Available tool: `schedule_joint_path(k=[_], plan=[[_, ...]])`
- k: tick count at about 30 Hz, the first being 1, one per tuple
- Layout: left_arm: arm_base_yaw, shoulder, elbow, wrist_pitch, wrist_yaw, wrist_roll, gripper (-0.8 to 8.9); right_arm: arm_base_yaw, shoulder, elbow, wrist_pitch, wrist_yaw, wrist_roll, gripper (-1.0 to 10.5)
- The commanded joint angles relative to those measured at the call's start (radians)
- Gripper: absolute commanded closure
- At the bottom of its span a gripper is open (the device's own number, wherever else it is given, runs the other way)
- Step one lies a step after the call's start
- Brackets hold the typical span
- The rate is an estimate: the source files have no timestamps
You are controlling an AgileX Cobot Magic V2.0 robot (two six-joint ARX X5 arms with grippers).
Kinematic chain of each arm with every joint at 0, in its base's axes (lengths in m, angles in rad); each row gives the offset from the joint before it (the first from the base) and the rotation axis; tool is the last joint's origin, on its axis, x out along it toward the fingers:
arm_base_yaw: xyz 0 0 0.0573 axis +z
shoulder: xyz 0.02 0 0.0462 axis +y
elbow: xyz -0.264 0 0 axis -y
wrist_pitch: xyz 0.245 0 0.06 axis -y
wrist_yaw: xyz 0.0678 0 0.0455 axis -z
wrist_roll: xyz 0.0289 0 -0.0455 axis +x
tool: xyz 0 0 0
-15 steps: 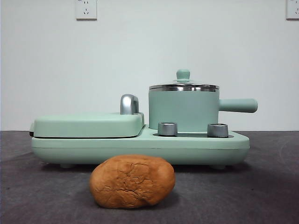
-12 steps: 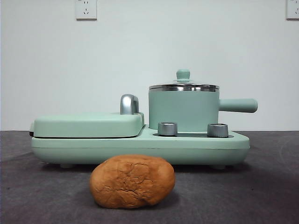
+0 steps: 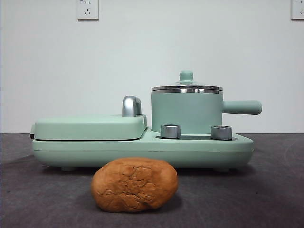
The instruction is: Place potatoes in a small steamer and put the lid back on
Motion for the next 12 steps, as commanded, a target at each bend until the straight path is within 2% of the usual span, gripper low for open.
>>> schedule_joint_path(k=[1, 8, 12], plan=[[-0.002, 0.079, 0.087, -0.033, 0.08, 0.156, 8.04, 0.003, 0.071, 0.069, -0.027, -0.059, -0.11, 9.3], [-0.002, 0.279, 0.254, -0.14, 0.314, 0.351, 8.05, 0.003, 0.264, 0.207, -0.11, -0.223, -0.364, 9.3], [-0.004, 0.372, 0.313, -0.187, 0.415, 0.475, 8.05, 0.009, 0.349, 0.262, -0.131, -0.255, -0.486, 9.3]])
